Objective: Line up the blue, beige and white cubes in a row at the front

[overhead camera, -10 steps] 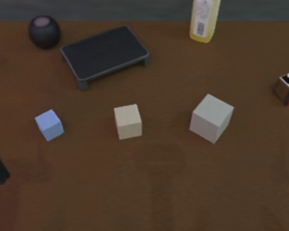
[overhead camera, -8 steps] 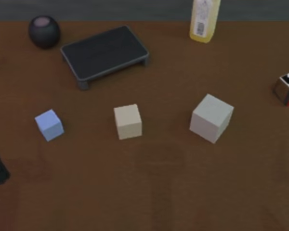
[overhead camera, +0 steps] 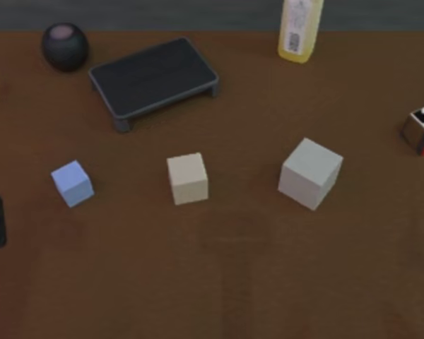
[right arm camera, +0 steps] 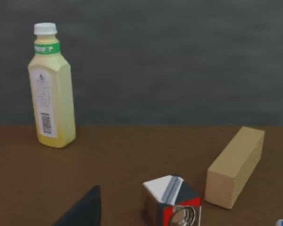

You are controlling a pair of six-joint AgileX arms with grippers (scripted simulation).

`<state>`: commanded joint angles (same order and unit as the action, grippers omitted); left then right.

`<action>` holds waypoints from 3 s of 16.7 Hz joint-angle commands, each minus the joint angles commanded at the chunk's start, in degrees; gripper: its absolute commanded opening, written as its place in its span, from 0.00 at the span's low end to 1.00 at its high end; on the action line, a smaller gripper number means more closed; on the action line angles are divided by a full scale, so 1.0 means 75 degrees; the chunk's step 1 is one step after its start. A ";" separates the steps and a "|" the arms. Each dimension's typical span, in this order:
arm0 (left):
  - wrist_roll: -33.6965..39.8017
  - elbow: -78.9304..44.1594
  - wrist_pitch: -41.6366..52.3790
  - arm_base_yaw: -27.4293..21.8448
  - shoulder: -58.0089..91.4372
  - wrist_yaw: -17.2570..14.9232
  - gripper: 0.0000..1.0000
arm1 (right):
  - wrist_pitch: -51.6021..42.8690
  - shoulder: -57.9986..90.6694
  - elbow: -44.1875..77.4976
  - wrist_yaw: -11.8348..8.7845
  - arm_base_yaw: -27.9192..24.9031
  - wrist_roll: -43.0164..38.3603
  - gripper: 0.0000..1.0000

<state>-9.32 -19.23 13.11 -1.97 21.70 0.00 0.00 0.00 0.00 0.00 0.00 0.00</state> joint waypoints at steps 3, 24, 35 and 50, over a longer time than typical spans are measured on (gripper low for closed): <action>-0.0830 -0.1704 0.1176 -0.0195 0.2313 -0.0016 1.00 | 0.0000 0.0000 0.0000 0.0000 0.0000 0.0000 1.00; -0.4732 -0.9767 0.6735 -0.1032 1.2955 -0.0015 1.00 | 0.0000 0.0000 0.0000 0.0000 0.0000 0.0000 1.00; -0.4751 -0.8514 0.4568 -0.1018 1.3818 -0.0023 1.00 | 0.0000 0.0000 0.0000 0.0000 0.0000 0.0000 1.00; -0.4757 -0.8396 0.4393 -0.1020 1.3926 -0.0023 0.25 | 0.0000 0.0000 0.0000 0.0000 0.0000 0.0000 1.00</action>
<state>-45.00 -82.20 46.05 -9.62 126.15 -0.18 0.00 0.00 0.00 0.00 0.00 0.00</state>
